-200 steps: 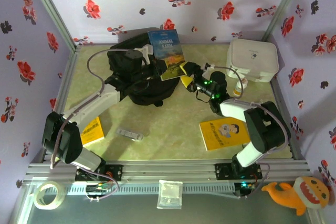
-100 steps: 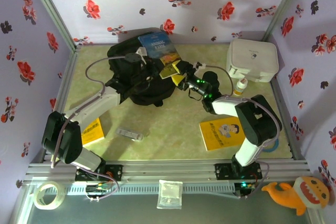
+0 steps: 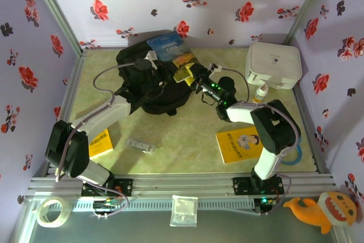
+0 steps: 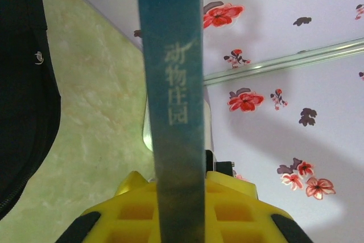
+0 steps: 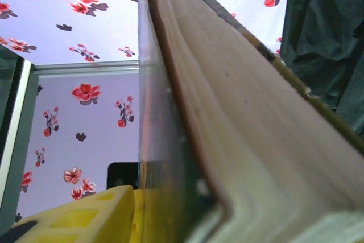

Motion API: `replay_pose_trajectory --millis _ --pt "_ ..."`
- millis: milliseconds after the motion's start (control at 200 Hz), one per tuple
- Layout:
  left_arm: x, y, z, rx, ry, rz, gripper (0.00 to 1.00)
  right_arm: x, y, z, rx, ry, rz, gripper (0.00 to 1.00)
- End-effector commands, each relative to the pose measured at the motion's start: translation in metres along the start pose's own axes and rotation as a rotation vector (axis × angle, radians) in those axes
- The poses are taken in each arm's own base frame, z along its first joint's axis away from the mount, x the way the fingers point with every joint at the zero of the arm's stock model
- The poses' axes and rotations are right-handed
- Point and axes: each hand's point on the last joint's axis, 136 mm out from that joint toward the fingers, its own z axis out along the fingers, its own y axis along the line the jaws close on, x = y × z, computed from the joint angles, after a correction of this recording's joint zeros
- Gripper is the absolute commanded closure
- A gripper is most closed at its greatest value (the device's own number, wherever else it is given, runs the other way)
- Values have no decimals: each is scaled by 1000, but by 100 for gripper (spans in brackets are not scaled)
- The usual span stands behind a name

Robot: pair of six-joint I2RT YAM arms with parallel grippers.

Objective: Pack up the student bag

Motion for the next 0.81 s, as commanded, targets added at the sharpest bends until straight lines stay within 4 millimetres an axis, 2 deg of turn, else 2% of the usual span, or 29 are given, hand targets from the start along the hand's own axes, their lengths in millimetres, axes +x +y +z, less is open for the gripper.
replay_pose_trajectory --millis 0,120,210,350,500,585,800 --pt "-17 -35 -13 117 -70 8 100 -2 29 2 -74 -22 -59 54" --pt "-17 -28 -15 97 -68 -3 99 -3 37 -2 -76 -46 -101 71" --pt "-17 -19 -17 72 -69 -6 88 -5 38 -7 -43 -68 -141 82" --pt "-16 11 -27 -40 -61 52 52 -14 34 -24 66 -114 -241 90" --pt "-11 51 -48 -247 5 290 19 -29 28 -53 235 -154 -367 92" --pt "-6 65 -59 -341 93 496 11 -36 23 -72 342 -172 -437 92" --pt "13 91 -70 -446 379 947 5 -51 13 -113 529 -223 -528 91"
